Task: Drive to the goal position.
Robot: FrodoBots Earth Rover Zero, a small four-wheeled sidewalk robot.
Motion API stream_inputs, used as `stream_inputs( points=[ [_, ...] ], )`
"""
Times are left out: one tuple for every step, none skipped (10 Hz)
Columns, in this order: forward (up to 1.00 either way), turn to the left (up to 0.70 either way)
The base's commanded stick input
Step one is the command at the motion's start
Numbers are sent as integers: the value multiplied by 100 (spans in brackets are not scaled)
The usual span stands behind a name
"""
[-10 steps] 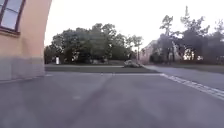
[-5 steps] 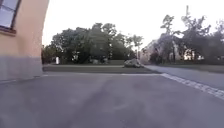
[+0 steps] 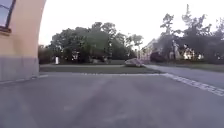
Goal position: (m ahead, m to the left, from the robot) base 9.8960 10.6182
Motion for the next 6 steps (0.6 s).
stream_inputs(
  points=[
    [50, 0],
    [50, 27],
    [50, 50],
    [50, 50],
    [50, 50],
    [50, 50]
  ],
)
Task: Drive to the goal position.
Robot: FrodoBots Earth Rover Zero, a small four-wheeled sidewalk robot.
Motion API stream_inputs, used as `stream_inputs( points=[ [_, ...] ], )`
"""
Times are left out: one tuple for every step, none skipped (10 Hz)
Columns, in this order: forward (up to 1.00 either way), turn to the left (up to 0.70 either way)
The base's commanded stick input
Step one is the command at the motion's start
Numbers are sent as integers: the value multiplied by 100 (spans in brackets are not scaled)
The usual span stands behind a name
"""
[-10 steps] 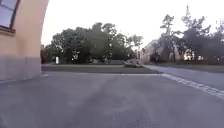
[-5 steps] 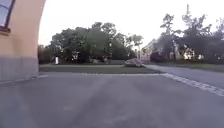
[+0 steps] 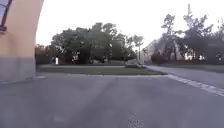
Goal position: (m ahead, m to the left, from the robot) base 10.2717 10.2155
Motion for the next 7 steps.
stream_inputs(
  points=[
    [50, 42],
    [50, 0],
    [50, 0],
    [50, 0],
    [50, 0],
    [50, 0],
    [50, 0]
  ],
)
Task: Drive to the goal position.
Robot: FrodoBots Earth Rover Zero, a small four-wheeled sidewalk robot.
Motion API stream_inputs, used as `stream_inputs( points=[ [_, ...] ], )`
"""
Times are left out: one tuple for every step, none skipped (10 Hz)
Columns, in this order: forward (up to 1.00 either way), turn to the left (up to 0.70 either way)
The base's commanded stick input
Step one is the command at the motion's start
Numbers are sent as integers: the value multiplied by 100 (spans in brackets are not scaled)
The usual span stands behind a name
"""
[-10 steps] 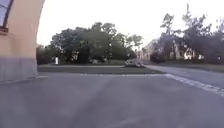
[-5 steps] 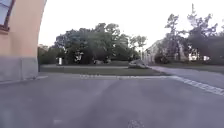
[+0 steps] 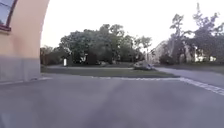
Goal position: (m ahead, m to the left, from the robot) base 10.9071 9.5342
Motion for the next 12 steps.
stream_inputs(
  points=[
    [50, 0],
    [50, 0],
    [50, 0],
    [50, 0],
    [50, 0],
    [50, 0],
    [50, 0],
    [50, 0],
    [50, 0],
    [50, 0],
    [50, 0],
    [50, 0]
  ],
)
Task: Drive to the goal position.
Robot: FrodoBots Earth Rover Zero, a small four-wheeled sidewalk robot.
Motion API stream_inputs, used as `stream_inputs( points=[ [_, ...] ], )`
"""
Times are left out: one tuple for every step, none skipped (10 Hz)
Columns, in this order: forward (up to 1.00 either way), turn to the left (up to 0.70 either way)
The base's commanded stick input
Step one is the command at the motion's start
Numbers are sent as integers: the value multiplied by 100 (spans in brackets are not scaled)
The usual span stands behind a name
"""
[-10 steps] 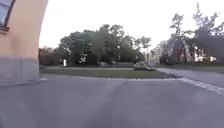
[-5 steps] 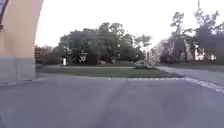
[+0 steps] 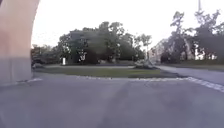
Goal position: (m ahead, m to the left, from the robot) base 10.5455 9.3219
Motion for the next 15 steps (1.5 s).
stream_inputs(
  points=[
    [50, 0],
    [50, 0],
    [50, 0],
    [50, 0],
    [50, 0],
    [50, 0],
    [50, 0],
    [50, 0],
    [50, 0],
    [50, 18],
    [50, 50],
    [50, 50],
    [50, 50],
    [50, 50],
    [50, 50]
  ],
)
